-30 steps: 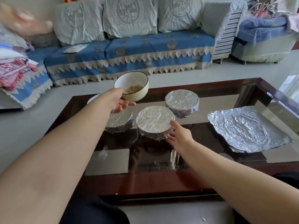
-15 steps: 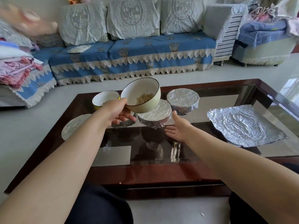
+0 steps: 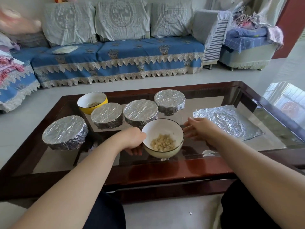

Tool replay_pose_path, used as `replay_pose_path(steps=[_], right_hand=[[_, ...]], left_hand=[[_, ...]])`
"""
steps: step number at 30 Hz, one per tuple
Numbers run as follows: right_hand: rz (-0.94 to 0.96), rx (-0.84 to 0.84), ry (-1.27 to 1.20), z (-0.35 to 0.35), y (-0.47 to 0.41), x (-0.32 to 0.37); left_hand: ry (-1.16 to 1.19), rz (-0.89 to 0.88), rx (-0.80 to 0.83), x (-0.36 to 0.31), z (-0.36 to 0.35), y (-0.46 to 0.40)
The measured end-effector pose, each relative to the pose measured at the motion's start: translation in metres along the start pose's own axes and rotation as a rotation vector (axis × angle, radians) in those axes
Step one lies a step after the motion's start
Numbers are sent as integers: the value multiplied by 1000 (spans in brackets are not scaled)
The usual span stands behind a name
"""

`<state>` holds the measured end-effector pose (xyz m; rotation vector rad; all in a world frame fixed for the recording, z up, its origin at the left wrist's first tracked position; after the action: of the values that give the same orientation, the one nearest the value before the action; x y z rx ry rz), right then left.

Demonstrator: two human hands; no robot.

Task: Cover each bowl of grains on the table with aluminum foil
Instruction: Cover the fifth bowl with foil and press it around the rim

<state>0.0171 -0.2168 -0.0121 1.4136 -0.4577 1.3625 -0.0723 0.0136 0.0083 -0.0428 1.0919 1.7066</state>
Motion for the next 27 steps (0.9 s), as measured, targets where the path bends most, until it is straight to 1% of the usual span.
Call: replay_pose_path(steps=[1, 2, 4, 5, 7, 9, 11, 15, 20, 24, 27], right_hand=[[39, -104, 143, 5, -5, -6], [63, -204, 338, 11, -7, -12], [45, -344, 714, 19, -10, -22], [11, -374, 853, 21, -10, -27], [-103, -340, 988, 26, -11, -39], [-239, -290, 1011, 30, -14, -47], [-288, -281, 999, 33, -16, -51], [-198, -335, 1059, 34, -11, -50], [-153, -378, 1113, 41, -8, -46], [-120, -417, 978, 55, -11, -45], [-113, -402, 884, 61, -13, -45]], left_hand=[[-19, -9, 22, 0, -2, -2], [-40, -20, 38, -1, -4, -3], [-82, -41, 59, 0, -7, -6], [-98, -50, 61, 1, -7, -8], [-133, -62, 54, 4, -7, -12], [-133, -78, 60, 5, -8, -13], [-121, -100, 44, 3, -9, -14], [-130, -126, -7, 1, -7, -17], [-119, -87, -8, 7, -6, -17], [-116, -66, -12, 8, -5, -17], [-43, -67, -1, 8, -3, -18]])
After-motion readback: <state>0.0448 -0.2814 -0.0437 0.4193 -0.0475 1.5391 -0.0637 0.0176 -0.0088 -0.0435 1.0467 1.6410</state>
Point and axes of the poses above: each hand's wrist, its own y-axis away from the middle knuckle, its own z-axis out of the back of the hand, x = y × z, the point moved 1 cm from there along -y, towards the middle knuckle, and after that the axes turned 10 degrees about x, right-handed, at the moved point
